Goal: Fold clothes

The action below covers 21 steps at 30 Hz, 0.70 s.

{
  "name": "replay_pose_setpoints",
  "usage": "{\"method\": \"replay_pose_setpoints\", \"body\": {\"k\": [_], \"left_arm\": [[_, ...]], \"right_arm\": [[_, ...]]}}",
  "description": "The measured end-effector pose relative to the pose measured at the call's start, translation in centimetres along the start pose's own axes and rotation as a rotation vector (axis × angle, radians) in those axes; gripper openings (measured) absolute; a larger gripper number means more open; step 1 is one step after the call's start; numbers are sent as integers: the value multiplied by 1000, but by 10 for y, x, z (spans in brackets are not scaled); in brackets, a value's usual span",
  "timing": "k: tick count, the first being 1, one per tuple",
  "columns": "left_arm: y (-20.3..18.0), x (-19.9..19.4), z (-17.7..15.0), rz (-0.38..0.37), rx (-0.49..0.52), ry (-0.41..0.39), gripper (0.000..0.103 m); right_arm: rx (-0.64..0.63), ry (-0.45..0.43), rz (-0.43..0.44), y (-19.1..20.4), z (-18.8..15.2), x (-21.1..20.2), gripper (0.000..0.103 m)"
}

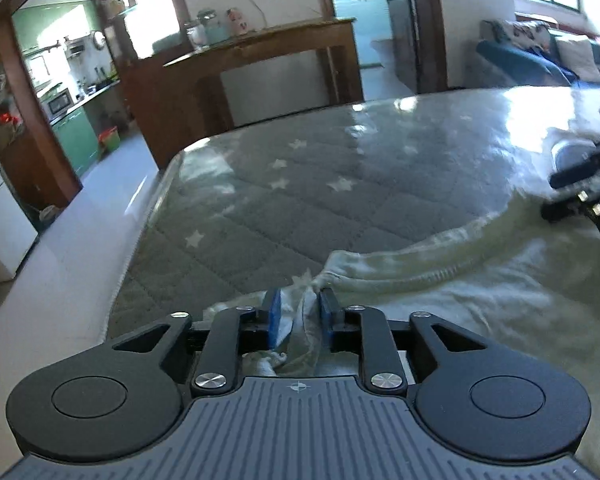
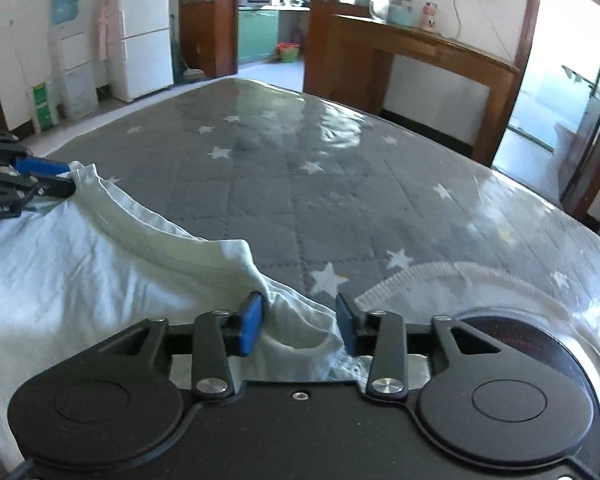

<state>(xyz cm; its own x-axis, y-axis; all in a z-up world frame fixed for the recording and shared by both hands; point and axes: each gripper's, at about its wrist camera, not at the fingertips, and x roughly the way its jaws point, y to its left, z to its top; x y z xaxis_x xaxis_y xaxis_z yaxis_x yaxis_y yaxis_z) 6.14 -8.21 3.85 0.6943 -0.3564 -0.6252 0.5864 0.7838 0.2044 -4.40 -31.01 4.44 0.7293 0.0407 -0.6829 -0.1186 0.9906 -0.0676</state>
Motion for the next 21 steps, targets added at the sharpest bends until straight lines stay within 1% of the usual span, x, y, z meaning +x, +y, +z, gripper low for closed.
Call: {"method": "replay_pose_setpoints", "body": {"k": [4,6,11,14,16,20,21], "left_arm": [[7,1,5,-6,-25,-6,25],[8,1,4,12,-30,-15,24],[16,-5,3,36,-80,-6,24],[22,-24,-7,21,-95,-23,24],[24,-42,-19,17,-96,-41,24],[30,-72,-44,4,-139,-54,24],[32,-77,-50,2,-155,-53,24]], "right_arm": [[-5,-20,-11,-1,1,-16,50],[0,-29,-15,-3,1,-22,52],[60,-29,-31,-13,-9,-40,53],[112,-20,-36,-21,-22,-50,53],[145,-26,-30,-26,-37,-60,53],[224,-50,-7,-35,-55,-78,43],[235,-51,-4,-36,-57,-78,42]]}}
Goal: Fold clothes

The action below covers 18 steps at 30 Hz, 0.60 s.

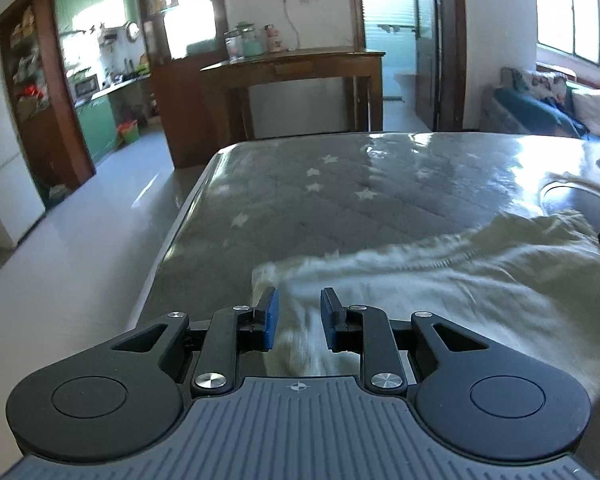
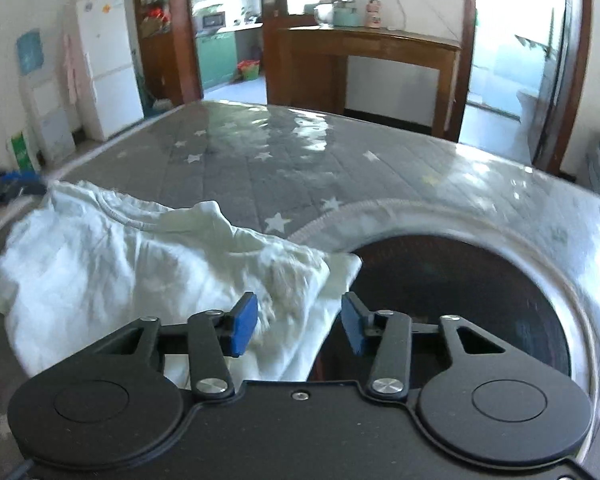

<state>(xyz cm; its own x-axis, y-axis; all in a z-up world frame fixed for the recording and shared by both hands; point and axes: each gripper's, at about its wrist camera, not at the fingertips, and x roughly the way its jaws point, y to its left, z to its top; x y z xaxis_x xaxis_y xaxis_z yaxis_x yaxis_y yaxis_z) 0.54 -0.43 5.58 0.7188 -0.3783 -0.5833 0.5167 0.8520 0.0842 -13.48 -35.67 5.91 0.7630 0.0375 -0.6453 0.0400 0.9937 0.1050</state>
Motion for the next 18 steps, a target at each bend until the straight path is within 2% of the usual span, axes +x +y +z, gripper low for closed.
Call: {"method": "replay_pose_setpoints", "body": {"k": [7,14,16,18], "left_arm": [[12,-35,-32,-2,-78,3,24],[16,-42,-47,-37,-102,31,24],[15,-40,-49,-46,-103,49,24],[15,-41,-52,-63,-121,55,25]], "right_arm": [[119,11,56,-10,-9,4,38],[167,28,88,-10,-14,19,37],[164,27,92,-9,-14,19,31],[155,23,92,-8,-14,17,19]]}}
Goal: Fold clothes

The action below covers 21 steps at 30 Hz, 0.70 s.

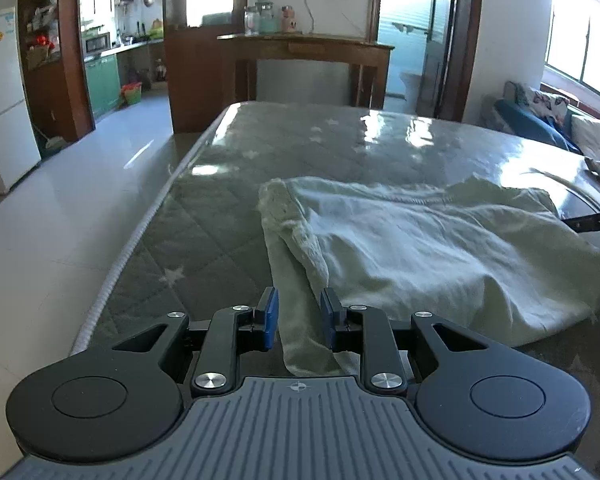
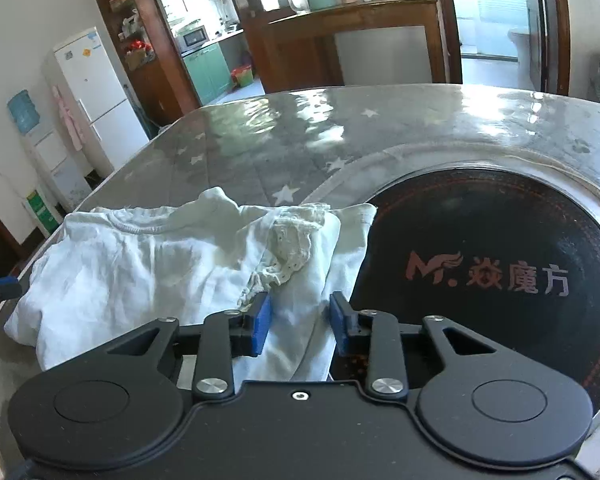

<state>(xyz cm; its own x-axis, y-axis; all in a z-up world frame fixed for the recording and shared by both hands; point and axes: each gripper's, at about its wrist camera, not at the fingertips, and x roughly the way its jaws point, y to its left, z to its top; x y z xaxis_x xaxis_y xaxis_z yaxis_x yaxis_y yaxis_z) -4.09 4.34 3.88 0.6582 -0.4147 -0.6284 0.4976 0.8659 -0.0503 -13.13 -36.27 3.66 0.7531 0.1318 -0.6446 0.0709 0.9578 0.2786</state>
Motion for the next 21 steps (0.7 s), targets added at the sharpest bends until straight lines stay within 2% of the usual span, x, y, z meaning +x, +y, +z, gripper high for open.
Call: {"method": "replay_pose_setpoints", "body": {"k": [4,8,12,17,21], "left_arm": [[1,-4,-7,-45,-33,-1,29],[-3,0,-10,-40,-31,17,29],[-11,-1,-10,-52,2,-4,6],[-26,-3,-10,-1,91,-28,1],[-24,-3,-13,33,117,-35,1]], "right_arm": [[-45,-4,-8,7,0,-4,12],[-98,-9,-39,15,1,-3,9],[-211,-29,-103,28,2,-9,7],[-326,-60,-205,37,7,-18,7],[-247,-63,-196,23,10,-18,6]]}}
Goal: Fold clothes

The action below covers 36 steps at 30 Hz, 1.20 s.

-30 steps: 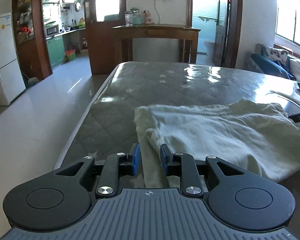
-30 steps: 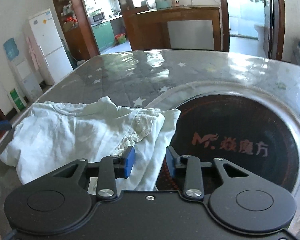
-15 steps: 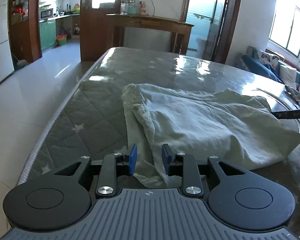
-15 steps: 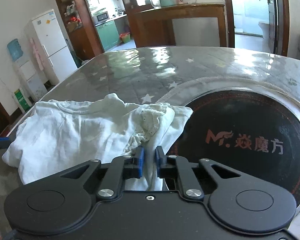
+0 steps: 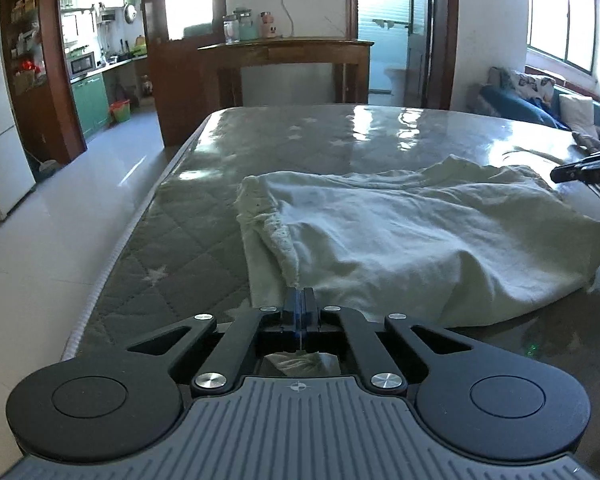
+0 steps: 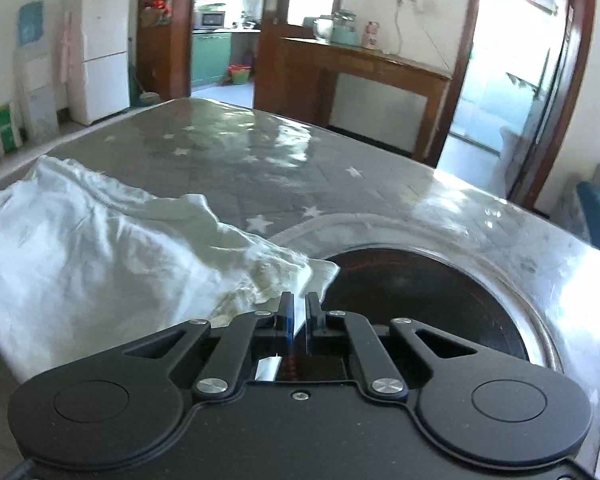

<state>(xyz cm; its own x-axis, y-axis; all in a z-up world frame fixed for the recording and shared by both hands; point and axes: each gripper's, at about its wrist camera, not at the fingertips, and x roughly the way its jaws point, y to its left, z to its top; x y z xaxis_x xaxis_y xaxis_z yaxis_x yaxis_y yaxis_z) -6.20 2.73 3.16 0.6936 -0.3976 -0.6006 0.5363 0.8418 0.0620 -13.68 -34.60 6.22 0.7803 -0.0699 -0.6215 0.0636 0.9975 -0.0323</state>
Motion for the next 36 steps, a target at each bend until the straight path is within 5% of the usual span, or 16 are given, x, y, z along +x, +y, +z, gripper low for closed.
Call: {"method": "replay_pose_setpoints", "body": {"k": [8,14,21,23,26,33,36], "left_arm": [[13,-16,-3,-74,-78,-18,4],[6,-23,-9,-89,-80,-20,32],[-1,-16,-16,-98,-75,-1,27],[-4,-13,-17,-103,-69,3,17],[-6,-13,-17,-99,-60,1,9],[-6,-26,-14,-109,16,-7,6],[-3,-31,-16,-112,58,6,6]], "right_arm": [[169,36,175,-9,-18,-22,16],[267,64,236,-4,-38,-25,30],[361,55,284,-3,-46,-21,30],[351,56,279,0,-46,-18,29],[292,33,243,9,-42,-22,10],[-6,-53,15,34,-24,-46,1],[6,-39,7,28,-24,-41,2]]}}
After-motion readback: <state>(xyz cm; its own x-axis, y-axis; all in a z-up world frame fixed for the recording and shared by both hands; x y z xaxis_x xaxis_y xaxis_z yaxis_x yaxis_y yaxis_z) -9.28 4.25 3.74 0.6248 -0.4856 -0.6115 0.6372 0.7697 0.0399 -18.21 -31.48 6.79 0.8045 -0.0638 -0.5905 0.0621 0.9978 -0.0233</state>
